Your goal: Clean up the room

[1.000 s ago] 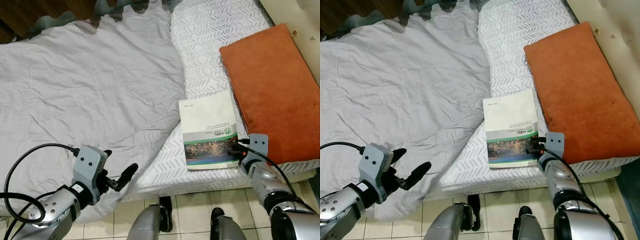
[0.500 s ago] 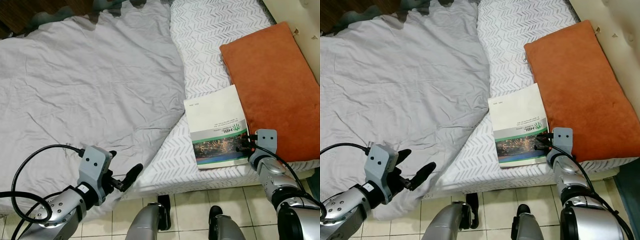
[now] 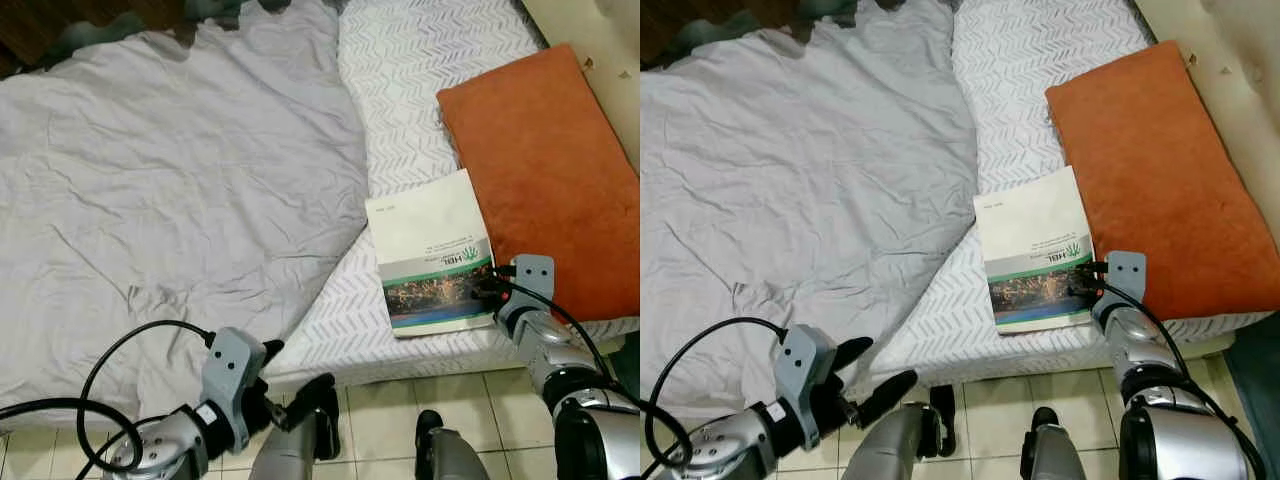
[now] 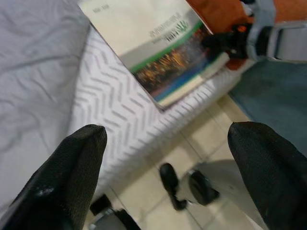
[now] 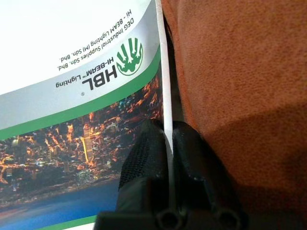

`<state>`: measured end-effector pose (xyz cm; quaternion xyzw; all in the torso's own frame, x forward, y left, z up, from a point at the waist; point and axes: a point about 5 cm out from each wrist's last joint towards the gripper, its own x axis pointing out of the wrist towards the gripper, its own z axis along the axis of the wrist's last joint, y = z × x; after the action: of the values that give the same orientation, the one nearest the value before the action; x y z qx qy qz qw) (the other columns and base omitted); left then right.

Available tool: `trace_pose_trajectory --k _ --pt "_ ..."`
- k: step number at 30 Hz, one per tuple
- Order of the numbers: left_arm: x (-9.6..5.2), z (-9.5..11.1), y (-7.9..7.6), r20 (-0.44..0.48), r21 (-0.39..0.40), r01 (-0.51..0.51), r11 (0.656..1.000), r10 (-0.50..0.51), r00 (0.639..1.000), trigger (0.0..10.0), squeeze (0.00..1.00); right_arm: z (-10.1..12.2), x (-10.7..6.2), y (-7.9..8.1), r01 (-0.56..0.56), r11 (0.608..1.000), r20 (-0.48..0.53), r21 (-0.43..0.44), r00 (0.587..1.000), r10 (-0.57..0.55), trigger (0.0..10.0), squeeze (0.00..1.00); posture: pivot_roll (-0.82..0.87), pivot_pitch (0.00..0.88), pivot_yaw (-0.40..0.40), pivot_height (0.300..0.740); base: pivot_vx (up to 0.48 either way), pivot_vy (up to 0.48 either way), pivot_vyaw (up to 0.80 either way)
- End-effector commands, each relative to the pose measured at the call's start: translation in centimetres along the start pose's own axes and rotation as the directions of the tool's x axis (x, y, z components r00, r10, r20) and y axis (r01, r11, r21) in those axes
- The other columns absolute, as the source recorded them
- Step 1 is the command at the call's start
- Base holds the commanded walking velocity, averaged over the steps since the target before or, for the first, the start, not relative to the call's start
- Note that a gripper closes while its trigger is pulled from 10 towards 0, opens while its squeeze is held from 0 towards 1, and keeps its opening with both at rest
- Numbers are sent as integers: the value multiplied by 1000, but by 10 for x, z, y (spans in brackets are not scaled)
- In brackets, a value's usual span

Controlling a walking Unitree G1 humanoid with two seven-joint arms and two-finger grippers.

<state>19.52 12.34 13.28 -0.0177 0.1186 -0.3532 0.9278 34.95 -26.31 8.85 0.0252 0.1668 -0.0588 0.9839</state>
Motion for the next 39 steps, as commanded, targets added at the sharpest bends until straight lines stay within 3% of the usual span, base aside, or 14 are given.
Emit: trace_pose_trajectory --k 1,7,8,9,10,11,12,17,21,24,32,39 --pt "-4 -9 4 -37 3 -31 1000 31 999 10000 0 -25 -5 -2 14 999 -101 44 995 -10 10000 63 186 458 202 740 0 0 0" --pt "-6 -12 4 -37 17 -28 999 29 999 10000 0 -28 -5 -1 14 998 -121 59 993 -6 10000 51 187 462 200 740 0 0 0" --pt "-6 -12 3 -36 20 -26 999 26 999 10000 0 -29 -5 0 11 998 -125 69 992 -2 10000 90 187 462 200 740 0 0 0" --pt "-6 -13 1 -34 22 -21 1000 22 999 10000 0 -30 -5 1 9 996 -131 89 991 3 10000 729 185 465 198 740 0 0 0" --pt "-5 -14 1 -33 22 -20 1000 21 999 10000 0 -31 -5 1 8 995 -132 96 991 5 10000 729 185 465 198 740 0 0 0" --pt "-5 -14 0 -32 23 -19 1000 20 999 10000 0 -31 -5 1 8 995 -134 100 991 6 10000 969 185 466 197 740 0 0 0" --pt "-5 -14 -1 -30 22 -17 1000 18 999 10000 0 -31 -5 1 7 995 -134 101 991 7 10000 1000 185 466 197 740 0 0 0" --pt "-5 -15 -5 -24 23 2 1000 -1 1000 10000 0 -31 -5 2 2 995 -135 104 991 12 10000 1000 185 468 196 740 0 0 0" --pt "-4 -35 -22 -6 51 54 997 -53 999 10000 0 -30 -5 1 6 995 -127 102 992 7 10000 1000 185 469 186 740 0 0 0" --pt "3 -48 -24 14 77 58 995 -60 998 10000 0 -27 -5 -1 18 995 -111 97 994 -7 10000 1000 160 475 171 740 0 0 0" --pt "34 -78 -14 41 131 35 991 -41 998 10000 0 -12 -5 -9 49 998 -3 30 999 -49 10000 1000 47 512 119 740 0 0 0" --pt "52 -90 -8 78 189 4 982 -19 997 10000 0 -5 -2 4 -49 996 51 81 998 45 10000 1000 -22 527 88 740 0 0 0"
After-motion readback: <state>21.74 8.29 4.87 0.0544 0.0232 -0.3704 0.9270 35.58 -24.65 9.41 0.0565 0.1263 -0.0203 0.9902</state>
